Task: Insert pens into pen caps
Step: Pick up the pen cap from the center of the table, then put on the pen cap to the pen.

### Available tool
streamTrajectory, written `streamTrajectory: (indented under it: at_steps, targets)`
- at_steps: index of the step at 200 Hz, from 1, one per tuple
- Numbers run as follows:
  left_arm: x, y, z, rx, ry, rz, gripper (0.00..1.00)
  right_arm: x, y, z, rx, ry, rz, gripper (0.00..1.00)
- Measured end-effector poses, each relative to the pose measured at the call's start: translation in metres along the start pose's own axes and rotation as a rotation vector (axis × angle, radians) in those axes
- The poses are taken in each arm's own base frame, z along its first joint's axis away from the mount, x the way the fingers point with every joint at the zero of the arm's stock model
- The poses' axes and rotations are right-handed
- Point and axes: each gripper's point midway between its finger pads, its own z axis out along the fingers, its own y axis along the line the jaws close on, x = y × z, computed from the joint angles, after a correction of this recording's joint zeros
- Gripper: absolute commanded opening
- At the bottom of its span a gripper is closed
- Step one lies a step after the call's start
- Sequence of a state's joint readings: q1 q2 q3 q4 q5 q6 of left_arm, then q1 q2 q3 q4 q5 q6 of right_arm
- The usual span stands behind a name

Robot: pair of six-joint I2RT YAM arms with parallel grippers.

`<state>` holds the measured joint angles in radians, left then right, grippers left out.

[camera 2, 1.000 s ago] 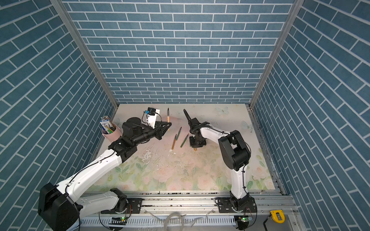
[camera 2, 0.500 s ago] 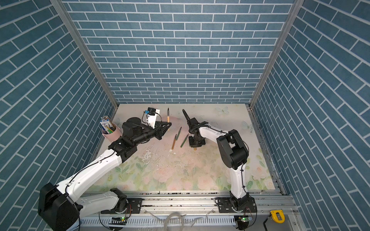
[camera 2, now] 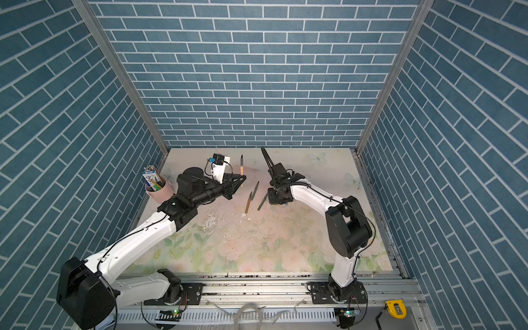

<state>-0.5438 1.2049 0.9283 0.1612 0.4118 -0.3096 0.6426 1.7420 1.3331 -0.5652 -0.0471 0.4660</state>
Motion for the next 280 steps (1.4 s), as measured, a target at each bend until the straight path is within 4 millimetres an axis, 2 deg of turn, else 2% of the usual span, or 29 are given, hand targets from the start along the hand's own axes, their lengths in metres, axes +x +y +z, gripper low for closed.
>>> streamTrajectory:
  at_steps: [30, 66, 87, 111, 147, 178, 222, 280]
  targets:
    - [0.008, -0.009, 0.003, 0.043, 0.003, 0.037, 0.11, -0.033, 0.017, -0.061, -0.097, -0.235, -0.01, 0.14]
    - [0.016, -0.023, 0.005, 0.095, 0.011, 0.086, 0.1, -0.065, 0.036, -0.13, -0.221, -0.493, -0.027, 0.14]
    - [0.019, -0.028, 0.009, 0.117, 0.015, 0.101, 0.1, -0.077, 0.05, -0.16, -0.299, -0.607, -0.045, 0.14]
    - [0.03, -0.028, 0.016, 0.126, 0.046, 0.098, 0.1, -0.082, 0.069, -0.187, -0.396, -0.709, -0.077, 0.14]
    - [0.047, -0.028, 0.026, 0.143, 0.096, 0.082, 0.1, -0.085, 0.096, -0.214, -0.512, -0.819, -0.124, 0.14]
    - [0.05, -0.031, 0.027, 0.155, 0.104, 0.082, 0.1, -0.09, 0.111, -0.232, -0.57, -0.885, -0.145, 0.13]
    - [0.05, -0.032, 0.027, 0.16, 0.106, 0.081, 0.1, -0.089, 0.118, -0.237, -0.594, -0.899, -0.156, 0.13]
    - [0.05, -0.034, 0.027, 0.171, 0.108, 0.081, 0.09, -0.09, 0.116, -0.236, -0.578, -0.907, -0.148, 0.13]
